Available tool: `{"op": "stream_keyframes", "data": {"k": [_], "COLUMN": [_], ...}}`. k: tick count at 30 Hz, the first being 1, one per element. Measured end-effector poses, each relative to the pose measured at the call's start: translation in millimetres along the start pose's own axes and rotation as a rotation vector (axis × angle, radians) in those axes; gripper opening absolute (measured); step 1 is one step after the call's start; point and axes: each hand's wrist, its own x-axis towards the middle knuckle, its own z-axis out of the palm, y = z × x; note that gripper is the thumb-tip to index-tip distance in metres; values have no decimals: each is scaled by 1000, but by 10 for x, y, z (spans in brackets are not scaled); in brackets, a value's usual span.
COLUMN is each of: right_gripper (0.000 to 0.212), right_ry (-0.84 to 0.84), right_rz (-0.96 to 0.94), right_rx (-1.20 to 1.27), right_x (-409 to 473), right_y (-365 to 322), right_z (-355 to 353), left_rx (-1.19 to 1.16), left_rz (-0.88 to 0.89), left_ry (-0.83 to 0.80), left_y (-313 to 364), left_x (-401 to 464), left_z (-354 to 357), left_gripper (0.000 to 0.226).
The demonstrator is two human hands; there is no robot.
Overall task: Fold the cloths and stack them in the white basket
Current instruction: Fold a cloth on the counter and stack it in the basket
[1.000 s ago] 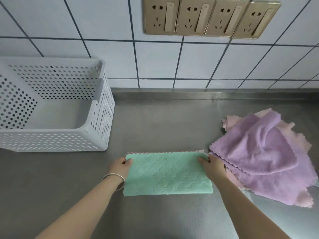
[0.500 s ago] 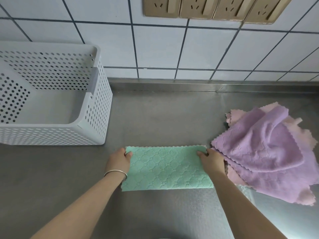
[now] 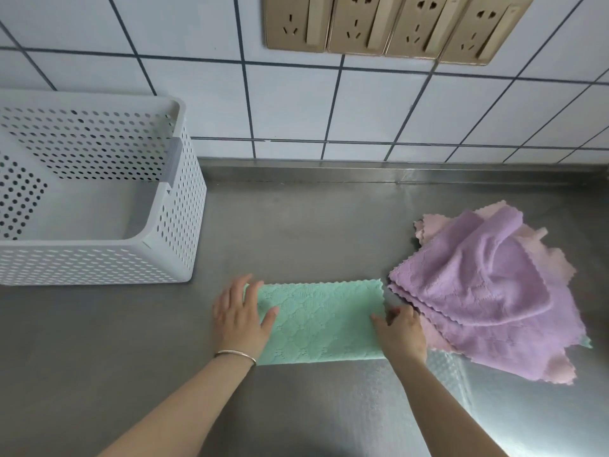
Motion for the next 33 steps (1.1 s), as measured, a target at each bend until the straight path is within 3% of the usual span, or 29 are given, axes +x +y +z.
{"op": "stream_keyframes", "data": {"k": [6,9,11,17,20,23,25,26,28,33], "right_gripper": [47,50,47,40,34,42,41,39,34,23], "right_ry": [-66,-115,-142,-174,43,358,420,413,409,380], "right_rz": [106,146,153,177,-57,-511,-723,-805,-936,-1187], "right_rx": [-87,-183,-214,43,33,27,2,-16,-22,-2], "right_x": [-127,-147,-162,-264,-420,-625,-739,-796,-876,-981], "right_y": [55,23,-11,-44,-126,-256,-337,-381,-461,-625], "right_z": [13,1,-10,-50,-75,26,127,181,291,481], "left_rx": [279,305,321,328,208,-301,-672,-772,-761,-611], "left_rz": [488,525,572,500,408,137,-132,-205,-260,-305], "left_ry": [-412,-524,-459,-623,-668,-578,-571,-578,-598,-530], "left_y": [376,431,395,498,648,861,952,958,911,598], "left_x": [-135,-140,-108,-82,-22,48,125,167,212,260], "left_z": [203,233,300,199,40,-239,-405,-458,-530,-523], "left_gripper": [67,71,71,75,71,53,32,36,47,34]}}
